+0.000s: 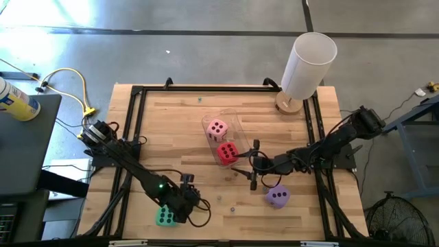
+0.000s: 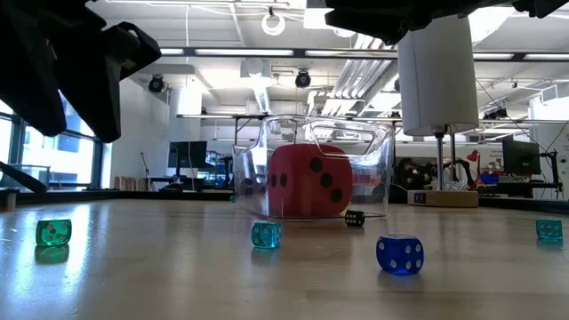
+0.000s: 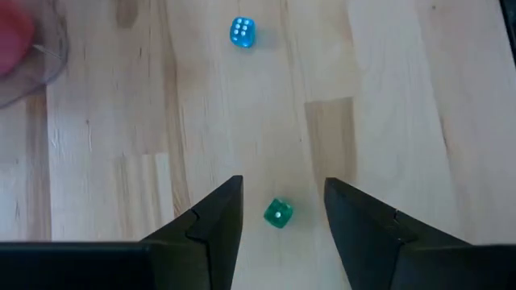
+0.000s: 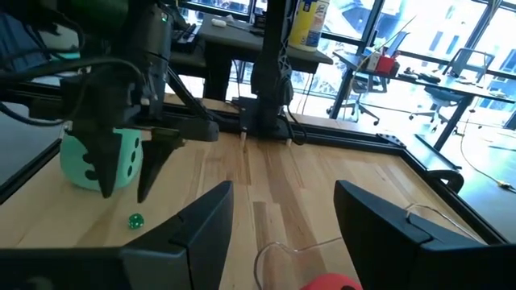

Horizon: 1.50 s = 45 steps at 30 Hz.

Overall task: Pick & Place Dice
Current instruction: Put the small dark green dice into the transparent bin

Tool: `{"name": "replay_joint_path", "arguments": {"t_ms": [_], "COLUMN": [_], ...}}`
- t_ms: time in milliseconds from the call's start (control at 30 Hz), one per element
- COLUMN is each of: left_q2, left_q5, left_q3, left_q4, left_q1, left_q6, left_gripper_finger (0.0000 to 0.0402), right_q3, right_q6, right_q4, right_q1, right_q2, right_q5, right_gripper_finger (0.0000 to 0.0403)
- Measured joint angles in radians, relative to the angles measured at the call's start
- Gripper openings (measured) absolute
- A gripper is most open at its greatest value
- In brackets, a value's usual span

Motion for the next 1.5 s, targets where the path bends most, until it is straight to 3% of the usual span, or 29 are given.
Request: {"name": "replay_joint_path", "arguments": {"t_ms": [533, 1133, 1500], "left_q2": [0.088, 0.091, 0.091], "left_q5": [0.067, 0.119, 0.121], "left_q3": [-0.002, -0.002, -0.003], "left_q4": [-0.004, -0.074, -0.057], "left_q1": [0.013, 0.026, 0.025], "left_q6": [0.109, 0.030, 0.075], "left_gripper_finger": [0.0167, 0.0167, 0.0167], "right_q3": [0.000, 0.000, 0.000], "right_q6": [0.000, 0.000, -0.001], "right_q4": [-0.002, -0.003, -0.003], "right_q1": [0.000, 0.000, 0.000], "right_q2": [0.000, 0.000, 0.000], "right_q5": [0.000, 0.000, 0.000], "right_gripper_finger": [0.0207, 0.0207, 0.0207]}}
